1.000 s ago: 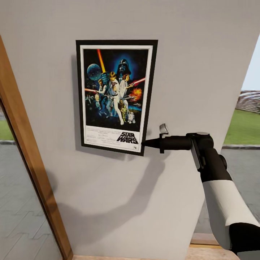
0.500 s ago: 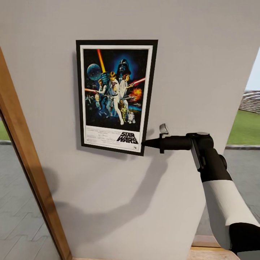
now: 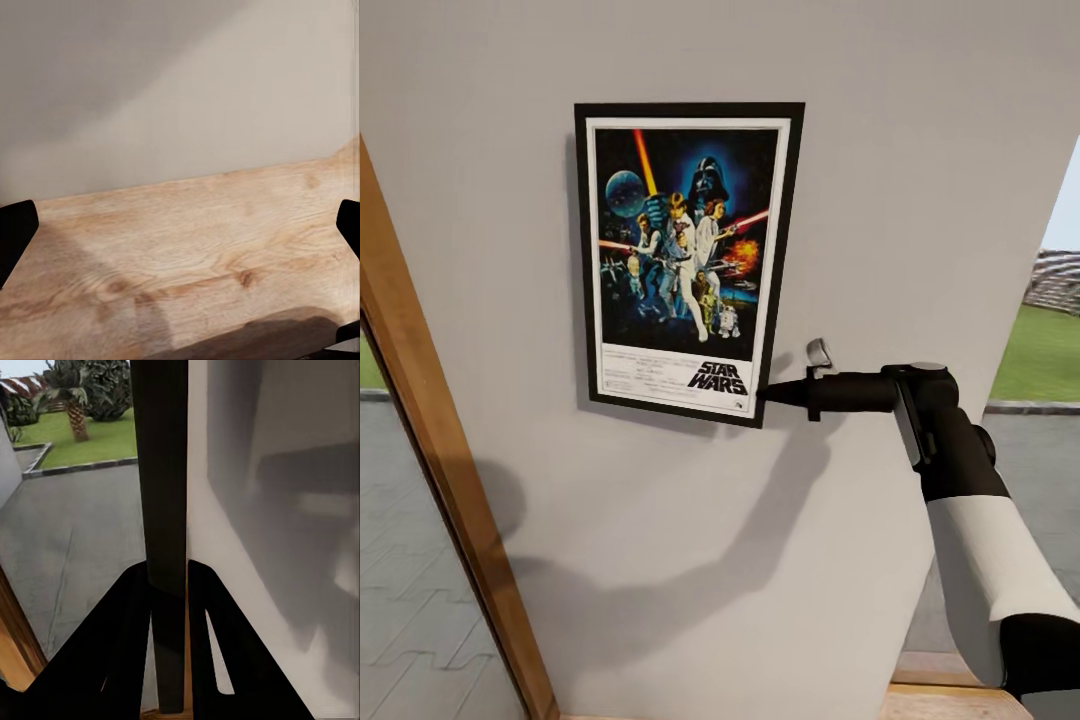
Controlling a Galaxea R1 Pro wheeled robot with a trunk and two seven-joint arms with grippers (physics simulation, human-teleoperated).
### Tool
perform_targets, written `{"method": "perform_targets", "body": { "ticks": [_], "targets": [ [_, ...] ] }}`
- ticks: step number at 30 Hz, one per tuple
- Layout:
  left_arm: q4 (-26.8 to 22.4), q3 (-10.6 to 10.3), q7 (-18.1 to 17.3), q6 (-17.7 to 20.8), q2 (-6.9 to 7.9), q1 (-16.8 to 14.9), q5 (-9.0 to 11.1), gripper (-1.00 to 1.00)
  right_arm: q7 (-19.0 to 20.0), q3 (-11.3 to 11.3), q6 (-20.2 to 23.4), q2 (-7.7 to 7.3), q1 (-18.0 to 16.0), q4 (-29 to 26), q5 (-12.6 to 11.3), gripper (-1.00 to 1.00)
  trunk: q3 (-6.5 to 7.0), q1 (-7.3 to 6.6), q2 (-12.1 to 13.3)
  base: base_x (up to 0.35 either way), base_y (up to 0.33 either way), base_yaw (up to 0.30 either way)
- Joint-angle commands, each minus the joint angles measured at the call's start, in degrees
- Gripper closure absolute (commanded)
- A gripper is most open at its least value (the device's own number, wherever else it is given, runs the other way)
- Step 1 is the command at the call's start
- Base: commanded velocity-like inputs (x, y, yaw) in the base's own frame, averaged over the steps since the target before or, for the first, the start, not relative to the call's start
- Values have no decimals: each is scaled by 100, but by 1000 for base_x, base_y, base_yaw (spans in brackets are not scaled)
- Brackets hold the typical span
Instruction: Pick up the poster from the kitchen countertop and hang it on one of the wall nails in the kitchen.
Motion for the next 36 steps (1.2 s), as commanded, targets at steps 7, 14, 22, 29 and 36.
{"method": "perform_targets", "body": {
  "ticks": [7, 14, 22, 29, 36],
  "targets": [
    [-4, 20, -34, -7, -3, 2, -9, -100, 59, -11, 76, 3, -2, -3, 43, 100, -1, 2, -3, 0, 0, 0],
    [-4, 20, -34, -7, -3, 2, -9, -100, 59, -11, 76, 3, -2, -3, 43, 100, -1, 2, -3, 0, 0, 0],
    [-4, 22, -34, -4, -38, 2, -8, -100, 6, -8, 89, 45, 12, -11, 96, 100, -1, 2, -3, 0, 0, 0],
    [-4, 21, -34, -3, -61, 3, -9, -100, -27, -3, 98, 70, 19, -14, 123, 100, -1, 2, -3, 0, 0, 0],
    [-2, 21, -34, -3, -63, 5, -9, -100, -28, -3, 98, 72, 19, -15, 124, 100, -1, 2, -3, 0, 0, 0]
  ]
}}
